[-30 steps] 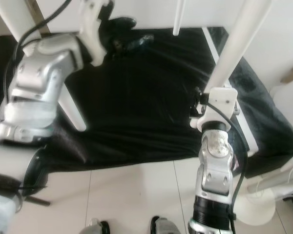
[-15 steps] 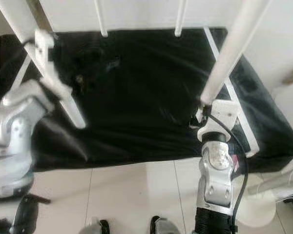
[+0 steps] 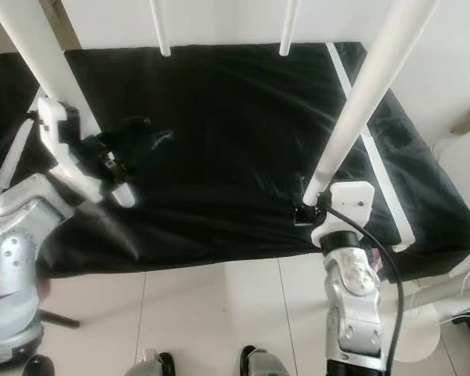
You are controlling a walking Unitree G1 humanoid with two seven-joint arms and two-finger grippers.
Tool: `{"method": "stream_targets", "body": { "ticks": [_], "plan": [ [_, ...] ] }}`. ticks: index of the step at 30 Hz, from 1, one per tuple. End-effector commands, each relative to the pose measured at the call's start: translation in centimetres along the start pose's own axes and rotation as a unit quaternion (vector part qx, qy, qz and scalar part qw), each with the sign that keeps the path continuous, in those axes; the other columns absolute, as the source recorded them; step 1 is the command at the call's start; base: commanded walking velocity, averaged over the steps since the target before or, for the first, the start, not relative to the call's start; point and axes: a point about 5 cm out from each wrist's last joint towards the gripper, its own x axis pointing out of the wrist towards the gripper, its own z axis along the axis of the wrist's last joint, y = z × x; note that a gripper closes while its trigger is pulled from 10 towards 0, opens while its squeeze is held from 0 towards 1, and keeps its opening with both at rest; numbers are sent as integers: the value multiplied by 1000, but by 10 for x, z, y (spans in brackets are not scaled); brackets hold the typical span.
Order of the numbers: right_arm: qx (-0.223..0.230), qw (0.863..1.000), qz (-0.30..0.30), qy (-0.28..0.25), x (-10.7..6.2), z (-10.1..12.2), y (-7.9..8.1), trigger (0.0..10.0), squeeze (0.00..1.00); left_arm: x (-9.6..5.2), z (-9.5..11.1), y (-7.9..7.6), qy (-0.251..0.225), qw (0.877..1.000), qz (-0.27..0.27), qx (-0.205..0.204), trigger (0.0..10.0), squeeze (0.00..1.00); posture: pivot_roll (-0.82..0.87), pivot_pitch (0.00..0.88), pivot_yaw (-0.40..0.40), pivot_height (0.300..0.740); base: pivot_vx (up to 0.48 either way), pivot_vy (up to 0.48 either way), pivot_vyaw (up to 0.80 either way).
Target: Building children table
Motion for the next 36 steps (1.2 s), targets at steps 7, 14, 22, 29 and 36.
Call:
{"method": "stream_targets", "body": {
  "ticks": [7, 14, 22, 29, 36],
  "plan": [
    [3, 1000, 12, 0, -11, -1, -3, 10000, 0, -19, -1, -5, -5, 1000, -8, -19, 10000, 0, 9, 187, -8, 740, 0, 0, 0],
    [-1, 1000, 12, 10, -21, -6, -2, 10000, 0, -42, -15, -1, 24, 999, 9, -32, 10000, 0, 12, 183, -4, 740, 0, 0, 0],
    [8, 999, 28, 37, -32, -22, 0, 10000, 0, -82, -56, -5, 93, 994, 48, -43, 10000, 0, 21, 170, -13, 740, 0, 0, 0],
    [17, 998, 40, 39, -25, -27, 5, 10000, 0, -88, -71, 7, 131, 986, 107, -3, 10000, 0, 42, 144, -31, 740, 0, 0, 0],
    [24, 998, 47, 34, -14, -31, 10, 10000, 0, -90, -78, 29, 128, 965, 227, 20, 10000, 0, 64, 117, -41, 740, 0, 0, 0]
  ]
}}
